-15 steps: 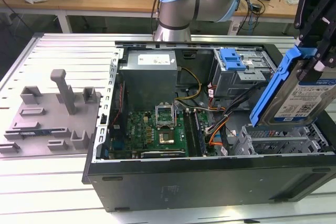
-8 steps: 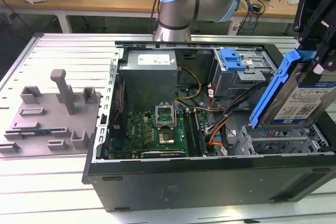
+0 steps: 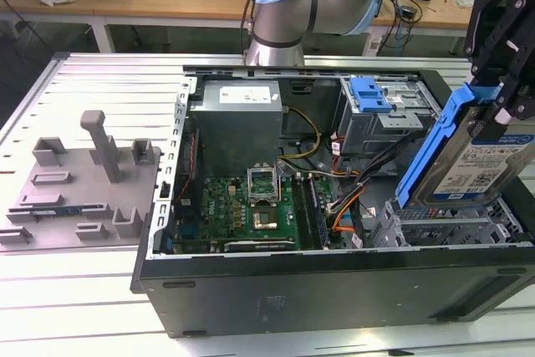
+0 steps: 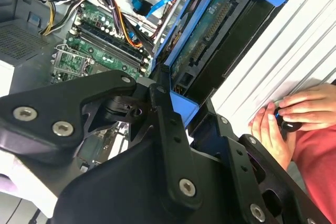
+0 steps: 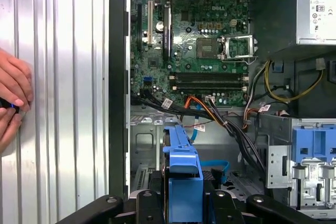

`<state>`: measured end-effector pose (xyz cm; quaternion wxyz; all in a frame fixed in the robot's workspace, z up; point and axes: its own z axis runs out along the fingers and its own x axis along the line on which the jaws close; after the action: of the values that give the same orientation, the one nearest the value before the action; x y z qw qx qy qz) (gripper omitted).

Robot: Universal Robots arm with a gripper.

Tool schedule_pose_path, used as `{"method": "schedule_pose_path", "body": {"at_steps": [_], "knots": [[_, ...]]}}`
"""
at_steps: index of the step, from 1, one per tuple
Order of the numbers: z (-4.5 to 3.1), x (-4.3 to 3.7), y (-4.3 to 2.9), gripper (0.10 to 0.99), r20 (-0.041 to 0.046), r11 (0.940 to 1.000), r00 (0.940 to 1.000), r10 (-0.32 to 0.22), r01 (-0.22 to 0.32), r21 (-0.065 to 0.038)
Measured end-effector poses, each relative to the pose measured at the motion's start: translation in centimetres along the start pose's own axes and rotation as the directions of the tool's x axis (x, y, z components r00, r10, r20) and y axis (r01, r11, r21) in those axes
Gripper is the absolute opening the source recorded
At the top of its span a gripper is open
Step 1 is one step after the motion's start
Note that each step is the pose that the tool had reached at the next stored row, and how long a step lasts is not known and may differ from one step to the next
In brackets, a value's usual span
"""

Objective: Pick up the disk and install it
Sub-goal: 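Insert the disk into the insertion slot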

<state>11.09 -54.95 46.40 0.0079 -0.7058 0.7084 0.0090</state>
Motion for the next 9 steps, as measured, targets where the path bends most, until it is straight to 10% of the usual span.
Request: {"method": "schedule_pose_path", "body": {"at_steps": [9], "knots": [[0.51, -0.09, -0.07, 0.369, -0.0003, 1.0, 1.0, -0.002, 0.002, 0.0]]}}
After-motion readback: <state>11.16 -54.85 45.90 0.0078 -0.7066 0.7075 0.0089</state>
